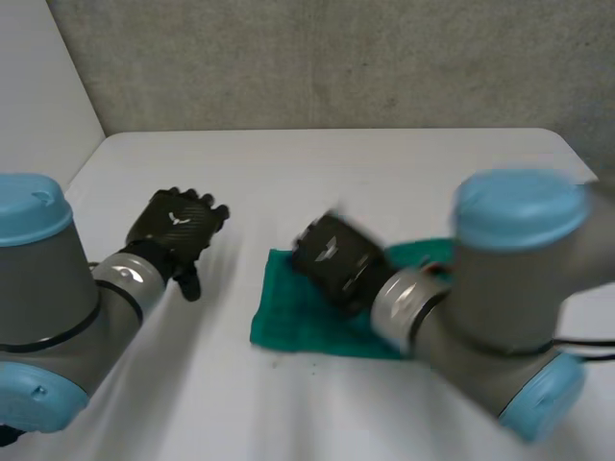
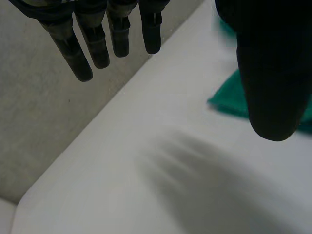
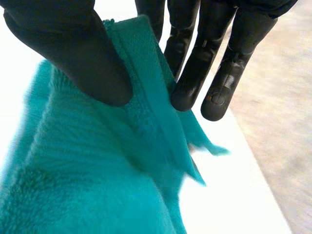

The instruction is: Fold the towel.

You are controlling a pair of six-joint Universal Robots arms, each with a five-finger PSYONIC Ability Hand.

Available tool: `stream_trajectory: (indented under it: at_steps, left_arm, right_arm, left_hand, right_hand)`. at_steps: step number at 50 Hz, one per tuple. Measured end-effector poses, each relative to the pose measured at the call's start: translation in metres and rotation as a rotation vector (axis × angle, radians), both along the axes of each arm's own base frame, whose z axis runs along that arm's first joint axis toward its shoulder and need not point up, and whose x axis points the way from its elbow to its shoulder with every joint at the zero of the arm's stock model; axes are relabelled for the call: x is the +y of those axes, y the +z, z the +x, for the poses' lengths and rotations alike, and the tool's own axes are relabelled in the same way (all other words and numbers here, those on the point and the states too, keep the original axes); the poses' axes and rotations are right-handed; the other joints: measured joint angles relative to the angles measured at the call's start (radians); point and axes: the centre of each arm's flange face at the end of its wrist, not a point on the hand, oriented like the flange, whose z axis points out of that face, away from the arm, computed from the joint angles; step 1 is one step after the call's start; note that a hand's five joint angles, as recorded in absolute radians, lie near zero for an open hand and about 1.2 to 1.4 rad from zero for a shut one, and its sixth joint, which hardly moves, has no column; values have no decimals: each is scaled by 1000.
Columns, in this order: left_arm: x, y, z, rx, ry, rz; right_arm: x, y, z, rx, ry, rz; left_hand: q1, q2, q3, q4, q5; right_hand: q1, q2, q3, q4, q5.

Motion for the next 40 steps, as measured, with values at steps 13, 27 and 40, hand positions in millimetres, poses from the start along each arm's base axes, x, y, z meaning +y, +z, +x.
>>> stream_trajectory:
  at_steps: [13, 27, 40]
  left_arm:
    - [28, 8, -62, 149, -166, 0]
    - [48, -47, -107, 126, -267, 109]
    - [30, -77, -90, 13, -130, 119]
  right_arm:
    - [-9, -26, -28, 17, -176, 51]
    - [-32, -56, -126, 15, -507, 212]
    - [-44, -73, -155, -12, -585, 216]
  left_hand:
    - [0, 0, 0, 0, 0]
    - [0, 0, 0, 0, 0]
    - [0, 0, 0, 0, 0]
  right_hand:
    - [-753, -928, -949, -932, -903]
    - [-753, -928, -949, -932, -903]
    - [-283, -272, -288, -306, -316]
